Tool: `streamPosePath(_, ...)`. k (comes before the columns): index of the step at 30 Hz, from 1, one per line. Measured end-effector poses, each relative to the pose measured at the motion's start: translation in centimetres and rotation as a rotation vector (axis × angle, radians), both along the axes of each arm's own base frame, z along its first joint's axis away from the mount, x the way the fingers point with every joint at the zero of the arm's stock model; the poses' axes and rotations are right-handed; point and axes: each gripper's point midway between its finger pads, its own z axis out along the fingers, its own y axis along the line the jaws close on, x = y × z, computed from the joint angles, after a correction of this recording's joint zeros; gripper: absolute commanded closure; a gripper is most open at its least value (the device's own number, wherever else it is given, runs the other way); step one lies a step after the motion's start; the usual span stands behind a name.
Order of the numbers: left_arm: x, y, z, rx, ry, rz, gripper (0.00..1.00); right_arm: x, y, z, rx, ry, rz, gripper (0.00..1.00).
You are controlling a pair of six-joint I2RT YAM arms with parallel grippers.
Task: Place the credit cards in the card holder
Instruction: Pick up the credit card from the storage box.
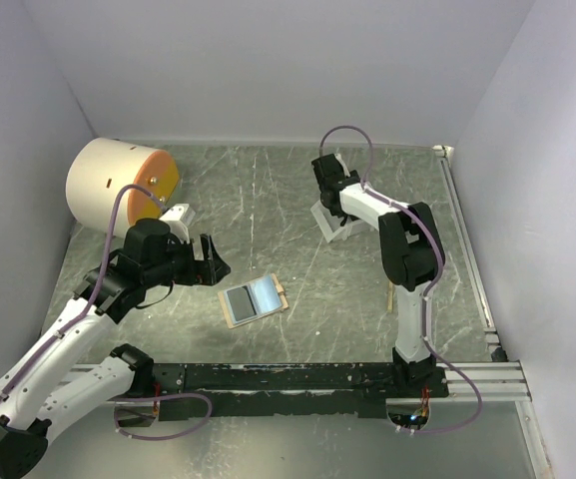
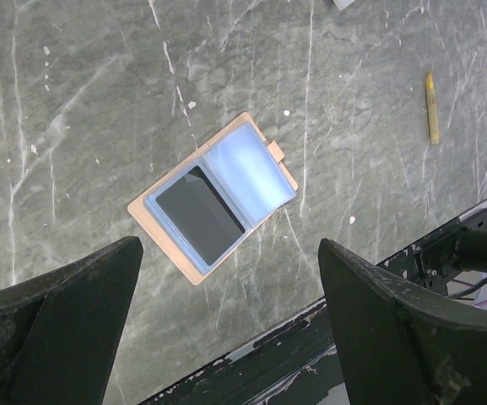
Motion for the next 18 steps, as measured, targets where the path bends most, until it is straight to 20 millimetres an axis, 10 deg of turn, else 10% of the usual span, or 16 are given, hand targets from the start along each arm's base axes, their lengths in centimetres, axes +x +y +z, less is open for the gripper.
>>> streamPosePath(18, 0.00, 0.00, 0.04, -0.001, -0.002, 0.000, 0.04, 0.47, -1.11, 0.65, -0.078, -0.037, -0.026, 0.66)
